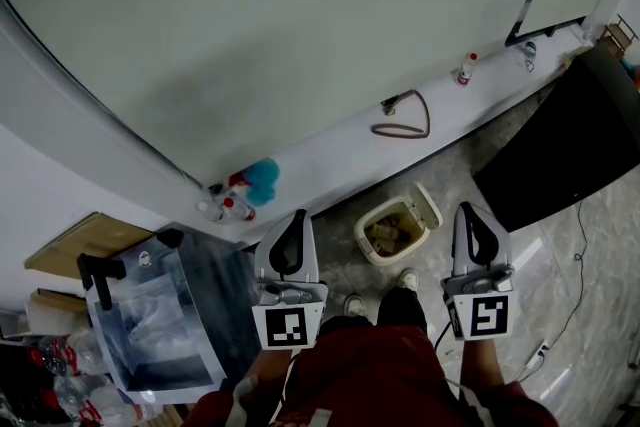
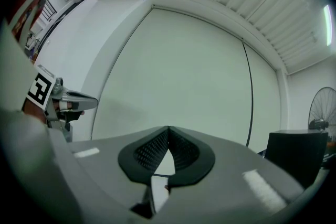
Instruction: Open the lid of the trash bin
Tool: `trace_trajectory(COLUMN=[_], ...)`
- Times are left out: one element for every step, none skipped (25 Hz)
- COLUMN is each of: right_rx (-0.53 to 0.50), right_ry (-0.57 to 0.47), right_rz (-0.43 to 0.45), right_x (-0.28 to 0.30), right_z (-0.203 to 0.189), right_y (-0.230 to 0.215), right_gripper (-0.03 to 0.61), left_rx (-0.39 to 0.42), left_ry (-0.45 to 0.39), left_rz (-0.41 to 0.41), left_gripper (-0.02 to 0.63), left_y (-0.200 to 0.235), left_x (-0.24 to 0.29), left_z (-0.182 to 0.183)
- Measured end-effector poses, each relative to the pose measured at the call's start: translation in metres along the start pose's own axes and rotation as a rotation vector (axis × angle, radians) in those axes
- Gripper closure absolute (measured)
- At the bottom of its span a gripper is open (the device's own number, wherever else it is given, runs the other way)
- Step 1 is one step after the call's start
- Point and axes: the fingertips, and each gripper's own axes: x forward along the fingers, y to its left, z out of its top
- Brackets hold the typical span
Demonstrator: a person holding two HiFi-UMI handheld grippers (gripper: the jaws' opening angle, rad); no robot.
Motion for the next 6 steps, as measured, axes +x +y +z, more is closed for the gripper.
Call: trace_trajectory(right_rx=[0.000,0.001,0.002,0.002,0.001,-0.001], right_ry=[0.002,0.005,0.006,0.008,0.009,0.010], right_rz=[0.001,0.003,0.004,0.005,0.006,0.007], right_x=[0.0002,0.0004,0.0004,0.0003,0.0002,0.0001], right_z=[-0.0013,-0.0023,-0.0030,-0.0034,-0.0035,-0.0036], right_y=[0.0007,0.0018,0.0027,0.0036,0.0042,0.0049], right_gripper=[0.578,0.578,0.578,0.580,0.578,0.580], left_rx=[-0.001,-0.001,-0.002,-0.004,-0.005,-0.006], left_ry=[0.000,0.000,0.001,0.002,0.003,0.004], left_rz=[-0.001,-0.001,-0.002,-0.004,-0.005,-0.006], left_gripper=[0.611,0.611,0.612,0.611,0.611,0.612], left_y=[-0.0003,-0.0005,-0.0007,-0.0008,-0.0010,-0.0010], left_x=[0.0002,0.0003,0.0003,0.0002,-0.0001,-0.0004], left_z=[-0.0009,-0.0018,-0.0026,-0.0034,-0.0040,-0.0047])
